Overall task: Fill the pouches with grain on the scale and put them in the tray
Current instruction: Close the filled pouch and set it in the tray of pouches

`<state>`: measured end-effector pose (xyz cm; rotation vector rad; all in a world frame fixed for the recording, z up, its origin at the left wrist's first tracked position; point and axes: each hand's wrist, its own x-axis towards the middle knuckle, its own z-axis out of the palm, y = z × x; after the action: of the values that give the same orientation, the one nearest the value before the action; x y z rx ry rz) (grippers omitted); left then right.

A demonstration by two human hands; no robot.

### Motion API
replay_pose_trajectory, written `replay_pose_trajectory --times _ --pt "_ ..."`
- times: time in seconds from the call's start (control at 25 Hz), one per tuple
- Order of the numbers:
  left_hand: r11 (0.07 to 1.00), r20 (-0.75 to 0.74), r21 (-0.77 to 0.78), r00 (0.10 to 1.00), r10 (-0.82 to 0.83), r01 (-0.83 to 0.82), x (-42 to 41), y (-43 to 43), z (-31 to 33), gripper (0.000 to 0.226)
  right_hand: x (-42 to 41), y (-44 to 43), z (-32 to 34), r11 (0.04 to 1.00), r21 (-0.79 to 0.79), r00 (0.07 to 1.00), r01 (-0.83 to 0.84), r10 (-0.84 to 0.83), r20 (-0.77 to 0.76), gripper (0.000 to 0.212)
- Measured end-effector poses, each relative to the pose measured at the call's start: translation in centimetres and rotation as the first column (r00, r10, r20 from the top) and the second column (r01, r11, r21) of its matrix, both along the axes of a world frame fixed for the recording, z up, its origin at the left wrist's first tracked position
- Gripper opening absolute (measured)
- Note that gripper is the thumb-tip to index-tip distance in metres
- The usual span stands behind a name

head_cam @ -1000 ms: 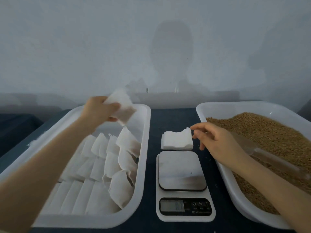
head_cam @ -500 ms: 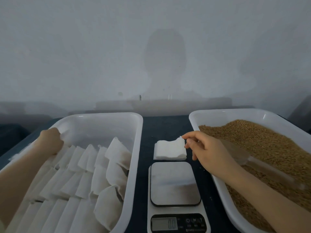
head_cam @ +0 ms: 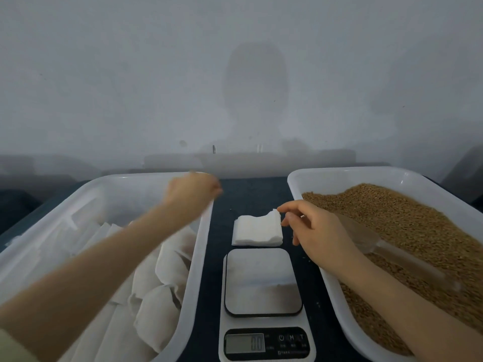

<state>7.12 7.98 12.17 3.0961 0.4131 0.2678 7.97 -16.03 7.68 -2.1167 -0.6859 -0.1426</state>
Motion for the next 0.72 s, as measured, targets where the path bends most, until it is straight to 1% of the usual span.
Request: replay_pose_trajectory --times 0.04,0.08,0.12,0.2,0.24,0.32,0.4,0.48,0.56,0.6,0.64,0.72 --pt "0.995 -0.09 -0.079 0.994 -0.069 0.062 0.8 -2.7 -0.9 0.023 0.0 -0.1 0.0 1.0 0.004 1.0 0.0 0.0 0.001 0.019" --pt "0.989 -0.182 -0.095 0.974 -0.132 0.116 1.7 -5.0 -1.9 0.024 0.1 -0.1 0.0 1.0 0.011 1.0 -0.001 0.001 0.002 0.019" --pt "0.986 -0.261 -0.05 0.951 -0.167 0.16 2.4 -6.5 -3.1 0.024 0.1 -0.1 0.0 1.0 0.015 1.0 -0.004 0.004 0.005 0.019" --pt "0.967 -0.368 0.09 0.911 -0.188 0.237 3.6 -7.8 -5.4 0.023 0.1 -0.1 0.0 1.0 0.02 1.0 -0.006 0.006 0.01 0.02" --pt "0.96 -0.411 0.116 0.892 -0.188 0.256 4.0 -7.8 -6.5 0.024 0.1 -0.1 -0.1 1.0 0.023 1.0 -0.003 0.003 0.011 0.02" --pt "0.968 -0.496 0.099 0.855 -0.154 0.232 4.8 -7.4 -7.6 0.027 0.1 -0.2 -0.1 1.0 0.028 1.0 0.003 -0.003 0.008 0.021" --pt "0.985 -0.532 0.063 0.841 -0.104 0.162 5.0 -7.4 -7.6 0.029 0.1 -0.1 -0.1 1.0 0.031 1.0 0.004 -0.004 0.012 0.021" --pt "0.992 -0.478 -0.02 0.87 -0.118 0.123 5.1 -7.7 -7.7 0.027 0.0 0.0 -0.1 1.0 0.02 1.0 0.003 -0.004 0.021 0.021" --pt "0.986 -0.413 -0.041 0.896 -0.165 0.163 4.6 -8.0 -7.7 0.023 -0.1 0.0 -0.1 1.0 0.009 0.999 0.006 -0.006 0.032 0.021" --pt "0.985 -0.412 -0.031 0.896 -0.166 0.168 4.8 -8.0 -7.8 0.023 -0.1 -0.1 -0.1 1.0 0.009 0.999 0.005 -0.006 0.034 0.021" --pt "0.985 -0.442 -0.036 0.881 -0.169 0.171 4.8 -8.1 -7.7 0.026 -0.1 -0.1 -0.1 1.0 0.007 0.999 0.005 -0.005 0.034 0.021" --pt "0.99 -0.529 -0.01 0.84 -0.125 0.142 4.5 -8.5 -6.9 0.031 -0.1 -0.2 -0.1 1.0 0.0 0.999 0.009 -0.009 0.037 0.021"
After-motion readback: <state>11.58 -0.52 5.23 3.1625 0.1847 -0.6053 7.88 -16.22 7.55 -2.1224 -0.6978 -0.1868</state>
